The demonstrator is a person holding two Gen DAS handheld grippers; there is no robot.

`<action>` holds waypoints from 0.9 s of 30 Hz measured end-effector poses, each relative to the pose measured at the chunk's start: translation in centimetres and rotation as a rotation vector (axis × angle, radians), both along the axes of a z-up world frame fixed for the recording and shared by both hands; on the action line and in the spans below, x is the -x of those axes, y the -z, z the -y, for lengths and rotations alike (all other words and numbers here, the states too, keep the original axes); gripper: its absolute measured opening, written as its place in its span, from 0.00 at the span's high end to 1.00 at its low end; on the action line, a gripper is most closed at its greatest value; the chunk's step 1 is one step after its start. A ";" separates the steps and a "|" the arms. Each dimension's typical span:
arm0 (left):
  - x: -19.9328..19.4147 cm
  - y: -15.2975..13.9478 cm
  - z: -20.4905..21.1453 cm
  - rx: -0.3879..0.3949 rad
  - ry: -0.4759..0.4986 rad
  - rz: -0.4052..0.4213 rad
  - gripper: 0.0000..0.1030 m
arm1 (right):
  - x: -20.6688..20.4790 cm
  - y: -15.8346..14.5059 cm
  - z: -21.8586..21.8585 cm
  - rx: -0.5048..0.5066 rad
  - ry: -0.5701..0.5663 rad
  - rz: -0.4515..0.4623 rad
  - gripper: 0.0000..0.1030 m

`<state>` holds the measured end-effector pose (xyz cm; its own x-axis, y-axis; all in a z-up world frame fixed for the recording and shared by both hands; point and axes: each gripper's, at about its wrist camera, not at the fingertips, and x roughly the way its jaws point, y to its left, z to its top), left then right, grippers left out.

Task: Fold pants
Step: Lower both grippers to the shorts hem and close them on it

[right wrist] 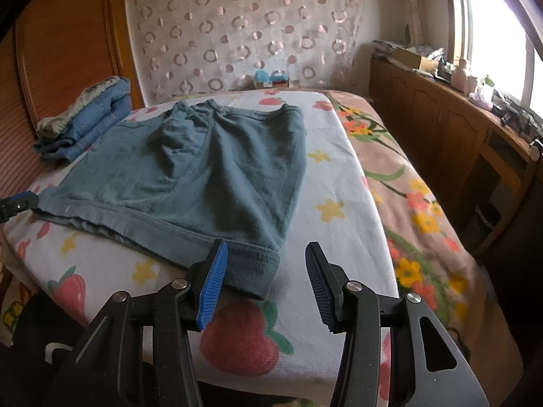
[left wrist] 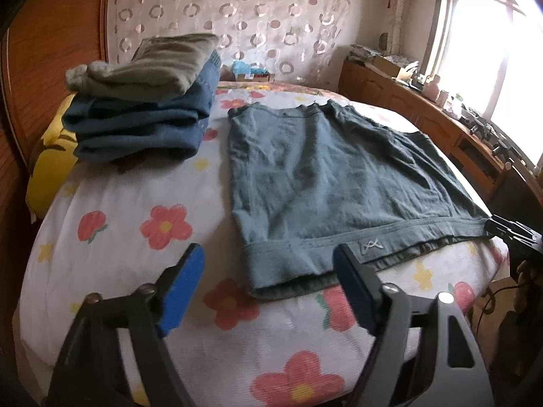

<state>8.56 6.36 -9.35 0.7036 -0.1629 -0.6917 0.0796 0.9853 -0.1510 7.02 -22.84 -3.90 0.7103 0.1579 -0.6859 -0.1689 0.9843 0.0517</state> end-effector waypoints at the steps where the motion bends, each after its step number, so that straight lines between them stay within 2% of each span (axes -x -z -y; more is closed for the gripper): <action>1: -0.1 0.1 -0.1 0.001 -0.004 -0.005 0.35 | -0.1 0.2 -0.1 0.001 -0.002 -0.007 0.50; 4: -0.4 0.8 -0.2 -0.009 -0.003 -0.033 0.46 | -0.2 0.5 -0.4 0.003 -0.008 -0.022 0.49; 9: -0.6 1.1 0.1 -0.044 0.007 -0.039 0.50 | -0.1 0.7 -0.9 0.015 -0.019 -0.025 0.45; 12: -0.6 1.1 0.2 -0.047 0.023 -0.037 0.62 | -0.2 0.8 -1.0 0.021 -0.020 -0.029 0.45; 13: -0.6 1.0 0.3 -0.040 0.033 -0.038 0.69 | -0.3 0.8 -1.0 0.023 -0.021 -0.031 0.45; 17: -0.5 0.9 0.8 -0.051 0.048 -0.033 0.80 | -0.3 0.8 -1.0 0.025 -0.021 -0.032 0.45; 19: -0.5 0.6 0.7 -0.048 0.046 -0.026 0.89 | -0.3 0.8 -1.0 0.026 -0.022 -0.034 0.46; 20: -0.5 0.5 0.6 -0.038 0.045 -0.023 0.91 | -0.3 0.8 -1.0 0.024 -0.024 -0.034 0.50; 22: -0.4 0.3 0.5 -0.017 0.052 -0.010 0.96 | -0.3 0.8 -1.0 0.010 -0.040 -0.036 0.69; 23: -0.3 0.1 0.5 -0.015 0.057 -0.006 0.97 | -0.4 0.7 -0.9 0.003 -0.046 -0.039 0.72; 25: 0.0 -0.3 0.6 -0.020 0.061 0.006 0.98 | -0.4 0.6 -0.9 0.005 -0.046 -0.033 0.87; 27: 0.3 -0.7 0.6 -0.008 0.061 0.021 0.98 | -0.5 0.3 -0.6 0.003 -0.041 -0.025 0.90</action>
<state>8.26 5.81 -8.67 0.7066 -0.2004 -0.6786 0.1425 0.9797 -0.1410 7.54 -22.20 -4.23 0.6859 0.1845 -0.7039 -0.2076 0.9767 0.0537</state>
